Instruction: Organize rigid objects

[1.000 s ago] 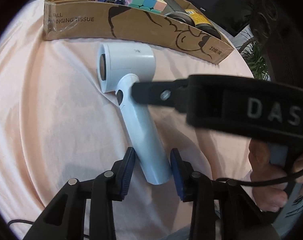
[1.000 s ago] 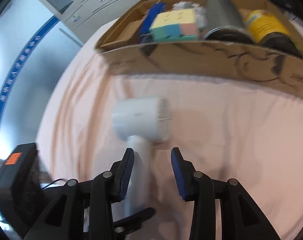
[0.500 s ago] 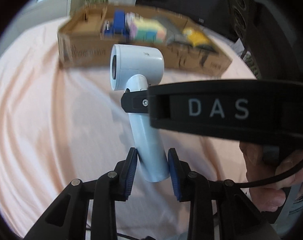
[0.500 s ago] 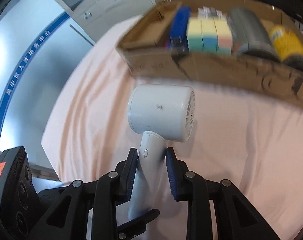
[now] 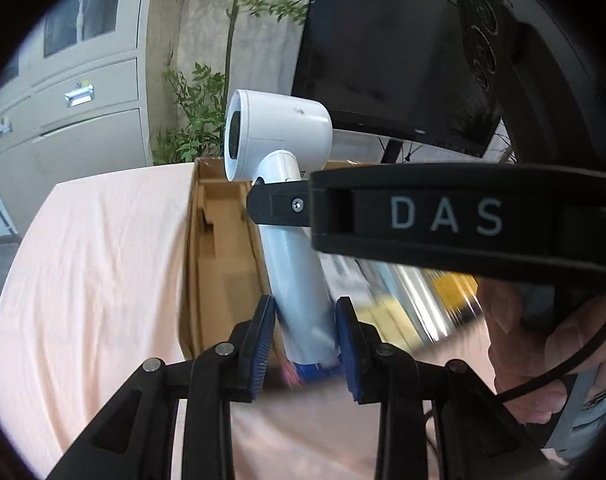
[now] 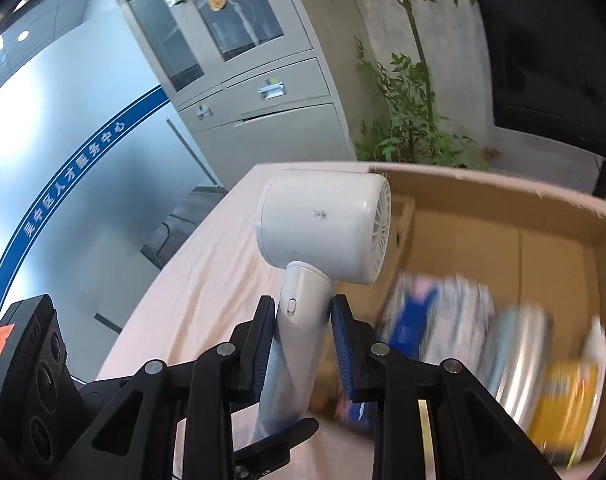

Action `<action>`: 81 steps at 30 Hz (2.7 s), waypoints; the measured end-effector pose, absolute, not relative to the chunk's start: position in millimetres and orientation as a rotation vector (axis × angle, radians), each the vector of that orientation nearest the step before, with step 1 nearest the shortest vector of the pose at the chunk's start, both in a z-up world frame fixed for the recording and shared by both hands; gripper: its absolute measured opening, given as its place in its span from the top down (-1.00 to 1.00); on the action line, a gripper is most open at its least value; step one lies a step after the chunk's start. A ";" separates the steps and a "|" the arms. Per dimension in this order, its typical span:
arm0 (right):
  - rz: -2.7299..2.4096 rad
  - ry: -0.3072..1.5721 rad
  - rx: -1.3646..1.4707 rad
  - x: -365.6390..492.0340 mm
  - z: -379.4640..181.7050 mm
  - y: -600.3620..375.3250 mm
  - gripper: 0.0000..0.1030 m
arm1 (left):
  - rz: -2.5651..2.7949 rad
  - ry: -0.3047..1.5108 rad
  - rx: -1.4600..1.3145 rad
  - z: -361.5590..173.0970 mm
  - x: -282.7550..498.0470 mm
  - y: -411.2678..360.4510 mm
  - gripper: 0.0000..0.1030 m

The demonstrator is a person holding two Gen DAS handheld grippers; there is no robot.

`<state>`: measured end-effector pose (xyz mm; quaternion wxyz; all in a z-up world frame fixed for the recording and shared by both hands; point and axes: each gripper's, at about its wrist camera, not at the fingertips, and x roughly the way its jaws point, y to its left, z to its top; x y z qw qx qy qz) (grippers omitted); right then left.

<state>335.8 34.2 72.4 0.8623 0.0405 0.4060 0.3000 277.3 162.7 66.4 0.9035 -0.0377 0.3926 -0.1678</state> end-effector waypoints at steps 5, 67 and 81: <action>0.617 1.003 0.143 438.0 43.1 58.4 0.48 | -0.368 0.933 -0.157 32.4 352.1 180.6 0.42; 0.147 0.649 -0.074 179.8 -13.9 -133.0 -0.99 | 0.023 0.584 -0.016 28.6 177.2 56.7 -0.77; 0.143 0.674 -0.095 196.0 -25.5 -134.1 -0.99 | 0.023 0.626 -0.005 14.0 194.5 54.0 -0.77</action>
